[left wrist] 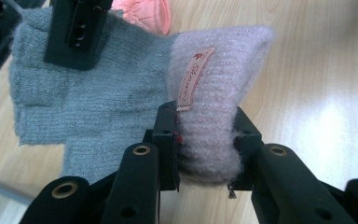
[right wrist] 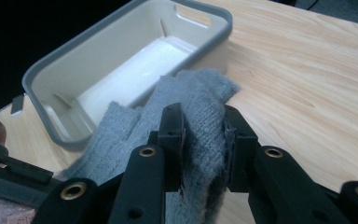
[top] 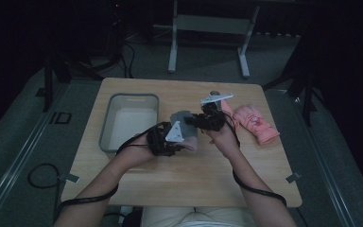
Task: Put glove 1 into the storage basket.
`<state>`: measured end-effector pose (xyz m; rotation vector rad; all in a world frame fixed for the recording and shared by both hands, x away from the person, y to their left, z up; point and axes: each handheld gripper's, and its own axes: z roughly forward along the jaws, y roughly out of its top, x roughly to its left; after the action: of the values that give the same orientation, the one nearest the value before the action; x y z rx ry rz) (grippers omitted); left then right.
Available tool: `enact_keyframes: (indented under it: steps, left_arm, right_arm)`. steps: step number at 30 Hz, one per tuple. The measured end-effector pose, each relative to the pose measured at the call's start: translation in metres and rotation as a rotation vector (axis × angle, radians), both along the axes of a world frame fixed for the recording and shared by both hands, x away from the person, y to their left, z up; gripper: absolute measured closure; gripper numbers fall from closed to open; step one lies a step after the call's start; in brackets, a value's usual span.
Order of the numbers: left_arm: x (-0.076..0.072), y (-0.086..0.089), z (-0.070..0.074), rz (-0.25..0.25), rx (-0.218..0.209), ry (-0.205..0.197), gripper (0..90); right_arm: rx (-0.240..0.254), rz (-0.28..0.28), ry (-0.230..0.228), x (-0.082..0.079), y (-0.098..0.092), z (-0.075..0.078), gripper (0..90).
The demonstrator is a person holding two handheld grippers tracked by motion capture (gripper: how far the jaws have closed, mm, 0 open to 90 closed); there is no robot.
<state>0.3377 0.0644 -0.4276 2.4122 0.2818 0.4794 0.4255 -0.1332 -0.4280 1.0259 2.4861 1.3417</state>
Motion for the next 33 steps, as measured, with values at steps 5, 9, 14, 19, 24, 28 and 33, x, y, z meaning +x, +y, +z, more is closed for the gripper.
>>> enact_keyframes:
  steps: [5, 9, 14, 19, 24, 28, 33]
  left_arm:
    - [0.002, 0.019, 0.005, 0.021, -0.002, 0.006, 69.7]
    - [0.005, 0.037, 0.009, 0.037, -0.002, -0.004, 69.7]
    - [0.009, 0.061, 0.015, 0.058, 0.003, -0.005, 69.6]
    - [0.013, 0.085, 0.018, 0.072, 0.023, -0.005, 69.6]
    - [0.016, 0.108, 0.015, 0.079, 0.058, 0.0, 69.5]
    - [0.02, 0.124, 0.01, 0.094, 0.06, 0.022, 69.3]
    - [0.03, 0.135, 0.001, 0.08, 0.09, 0.03, 69.2]
  right_arm:
    - [-0.003, 0.013, -0.016, 0.003, 0.02, 0.005, 73.0]
    - [0.008, 0.025, -0.021, 0.008, 0.038, 0.011, 73.1]
    - [0.016, 0.041, -0.029, 0.014, 0.064, 0.016, 73.1]
    - [0.024, 0.059, -0.031, 0.02, 0.09, 0.018, 73.1]
    - [0.031, 0.072, -0.02, 0.026, 0.115, 0.014, 73.0]
    - [0.03, 0.081, -0.007, 0.031, 0.134, 0.007, 73.0]
    - [0.015, 0.073, -0.008, 0.037, 0.151, -0.005, 73.0]
